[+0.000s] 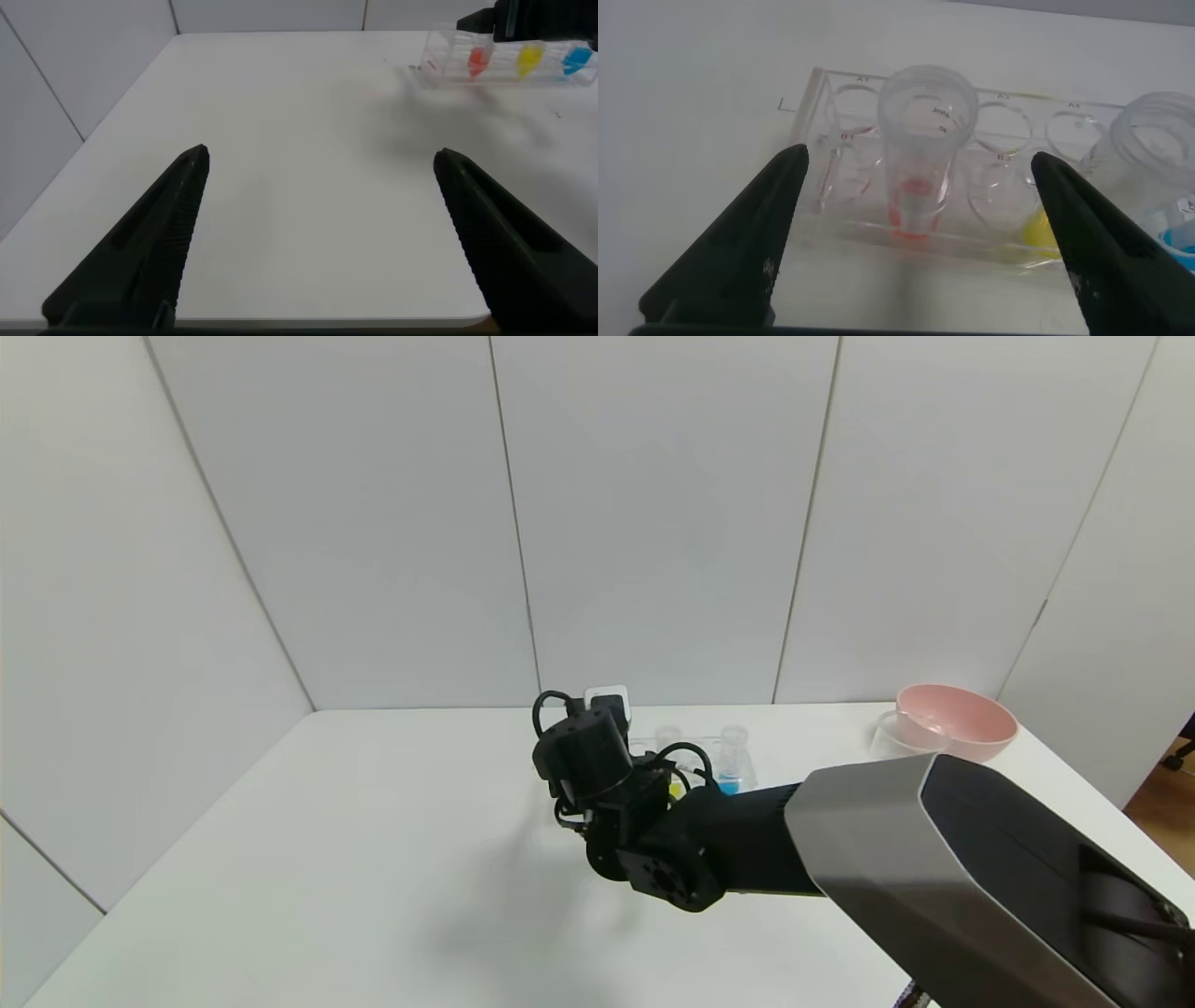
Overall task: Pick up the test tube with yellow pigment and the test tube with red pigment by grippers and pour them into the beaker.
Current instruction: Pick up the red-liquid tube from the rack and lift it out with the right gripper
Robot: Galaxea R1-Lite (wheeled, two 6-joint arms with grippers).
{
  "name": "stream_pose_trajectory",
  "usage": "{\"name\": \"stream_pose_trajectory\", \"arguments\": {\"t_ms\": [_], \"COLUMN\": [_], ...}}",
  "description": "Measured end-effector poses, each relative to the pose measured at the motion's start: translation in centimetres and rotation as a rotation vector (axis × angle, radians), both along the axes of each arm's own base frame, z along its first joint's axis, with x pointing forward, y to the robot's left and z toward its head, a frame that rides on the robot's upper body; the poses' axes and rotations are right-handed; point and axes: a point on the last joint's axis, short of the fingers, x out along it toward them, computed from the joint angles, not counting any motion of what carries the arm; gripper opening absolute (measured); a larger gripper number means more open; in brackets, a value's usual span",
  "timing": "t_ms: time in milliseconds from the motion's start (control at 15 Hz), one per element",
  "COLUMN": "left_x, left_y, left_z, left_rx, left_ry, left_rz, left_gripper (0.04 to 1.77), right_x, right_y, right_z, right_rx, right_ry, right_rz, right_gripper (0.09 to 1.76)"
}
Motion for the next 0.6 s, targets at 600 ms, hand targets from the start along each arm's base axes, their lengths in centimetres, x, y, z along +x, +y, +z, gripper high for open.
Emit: {"name": "stream_pose_trajectory", "arguments": {"t_ms": [600], "left_x": [0.00], "left_y": [0.00], "left_z": [0.00], "left_rx": [0.000], "left_ry": [0.000], "left_rz": [0.000], "left_gripper": [1.72], "right_x": [0.82], "right_y": [-0.03], "right_z": [-0.36], "right_rx": [0.001], "right_ry": [-0.013], "right_rz": [-0.006], "right_gripper": [1.71]}}
